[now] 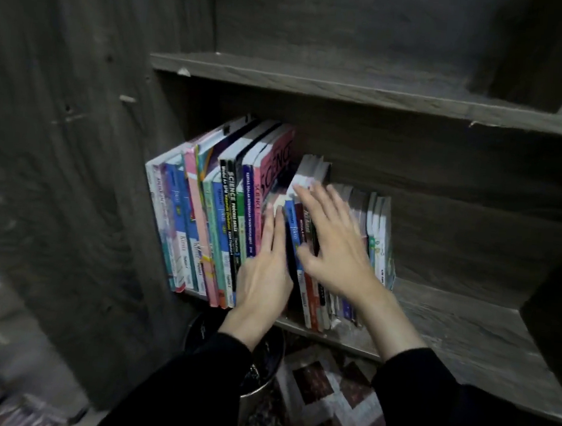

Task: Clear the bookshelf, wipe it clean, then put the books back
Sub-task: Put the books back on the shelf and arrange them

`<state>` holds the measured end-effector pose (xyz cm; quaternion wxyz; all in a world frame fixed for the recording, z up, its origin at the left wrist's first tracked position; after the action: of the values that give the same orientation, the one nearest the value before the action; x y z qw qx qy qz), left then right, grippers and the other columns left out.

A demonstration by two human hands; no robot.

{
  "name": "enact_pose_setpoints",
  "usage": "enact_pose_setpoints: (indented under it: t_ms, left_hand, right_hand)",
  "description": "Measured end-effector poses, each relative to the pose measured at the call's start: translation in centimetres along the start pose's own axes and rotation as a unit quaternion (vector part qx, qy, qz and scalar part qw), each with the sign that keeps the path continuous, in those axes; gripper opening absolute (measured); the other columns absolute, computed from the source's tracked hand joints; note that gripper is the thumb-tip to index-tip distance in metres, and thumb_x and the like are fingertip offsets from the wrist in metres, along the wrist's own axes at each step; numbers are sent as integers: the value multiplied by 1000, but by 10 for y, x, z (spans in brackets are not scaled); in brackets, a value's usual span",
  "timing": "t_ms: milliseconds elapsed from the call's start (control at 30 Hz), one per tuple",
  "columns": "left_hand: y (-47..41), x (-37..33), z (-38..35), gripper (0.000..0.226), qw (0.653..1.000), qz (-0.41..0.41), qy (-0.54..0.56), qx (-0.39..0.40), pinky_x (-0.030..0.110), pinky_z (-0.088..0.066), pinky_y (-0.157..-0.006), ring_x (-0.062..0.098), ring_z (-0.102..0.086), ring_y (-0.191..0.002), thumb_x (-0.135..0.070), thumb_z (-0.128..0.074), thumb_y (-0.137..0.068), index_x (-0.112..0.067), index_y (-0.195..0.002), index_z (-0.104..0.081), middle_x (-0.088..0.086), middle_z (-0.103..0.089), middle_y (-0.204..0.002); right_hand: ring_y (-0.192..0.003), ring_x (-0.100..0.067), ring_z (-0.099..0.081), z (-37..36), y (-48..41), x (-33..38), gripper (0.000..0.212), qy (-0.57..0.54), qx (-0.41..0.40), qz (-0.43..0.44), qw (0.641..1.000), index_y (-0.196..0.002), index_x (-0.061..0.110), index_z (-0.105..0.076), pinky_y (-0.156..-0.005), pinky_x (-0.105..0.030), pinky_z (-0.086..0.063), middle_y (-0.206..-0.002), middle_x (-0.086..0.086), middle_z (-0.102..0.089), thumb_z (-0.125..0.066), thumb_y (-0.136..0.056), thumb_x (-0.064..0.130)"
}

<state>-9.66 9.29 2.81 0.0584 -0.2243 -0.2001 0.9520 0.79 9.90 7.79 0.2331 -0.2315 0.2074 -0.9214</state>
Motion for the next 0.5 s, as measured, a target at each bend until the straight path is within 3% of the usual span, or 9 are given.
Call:
enact_pose_setpoints:
  t_ms: [133, 200, 233, 300, 400, 500]
  left_hand:
    - [-12, -3, -6, 88, 997, 39, -42, 42, 31, -38, -59, 25, -56, -66, -8, -51, -92, -11, -152, 13, 3, 19, -159]
    - [-10, -5, -5, 85, 997, 42, -39, 42, 33, -39, -64, 30, -63, -80, -12, -55, -90, -8, -152, 2, 5, 9, -161]
    - [-9, -6, -3, 83, 998, 39, -36, 40, 34, -41, -65, 31, -64, -84, -13, -57, -90, -8, -152, -2, 5, 5, -161]
    - [-6, -5, 0, 80, 998, 32, -35, 36, 32, -41, -64, 31, -64, -85, -14, -57, -89, -9, -151, -7, 4, 2, -161]
    - [3, -3, 5, 77, 999, 15, -29, 12, 30, -39, -59, 28, -65, -81, -10, -55, -88, -13, -151, -11, 0, -1, -161]
    - [20, -3, 7, 76, 999, -4, -25, -21, 32, -44, -59, 28, -64, -80, -5, -52, -87, -15, -152, -14, 0, -6, -161]
  right_hand:
    - [-145, -18, -16, -2, 0, -8, 87, -6, 49, -4, 999, -149, 37, -16, -114, -40, -27, -160, 4, -10, -54, -76, 8]
    - [-137, -21, -34, -2, -2, -8, 88, -10, 58, -7, 998, -147, 39, -16, -87, -19, -41, -160, 8, -9, -55, -75, 6]
    - [-127, -24, -44, -2, -2, -9, 89, -8, 62, -9, 998, -147, 41, -16, -70, -10, -36, -160, 11, -7, -55, -75, 5]
    - [-111, -29, -54, -4, -2, -10, 89, -7, 68, -11, 998, -146, 42, -15, -52, -9, -25, -159, 13, -6, -55, -76, 4]
    - [-100, -30, -55, -3, -1, -10, 88, -26, 75, -13, 997, -147, 41, -16, -54, -11, -22, -160, 12, -6, -55, -78, 3]
    - [-78, -6, -44, -4, -1, -10, 90, -32, 85, -15, 996, -146, 43, -14, -53, -12, -26, -159, 14, -4, -55, -78, 0]
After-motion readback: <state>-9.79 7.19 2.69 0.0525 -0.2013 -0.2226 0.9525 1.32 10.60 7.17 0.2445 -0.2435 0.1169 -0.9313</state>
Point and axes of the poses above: each hand's wrist, its own y-axis away from the middle knuckle, its own z-axis out of the back of the hand, x = y × z, the point moved 5 cm from there along -y, towards the middle knuckle
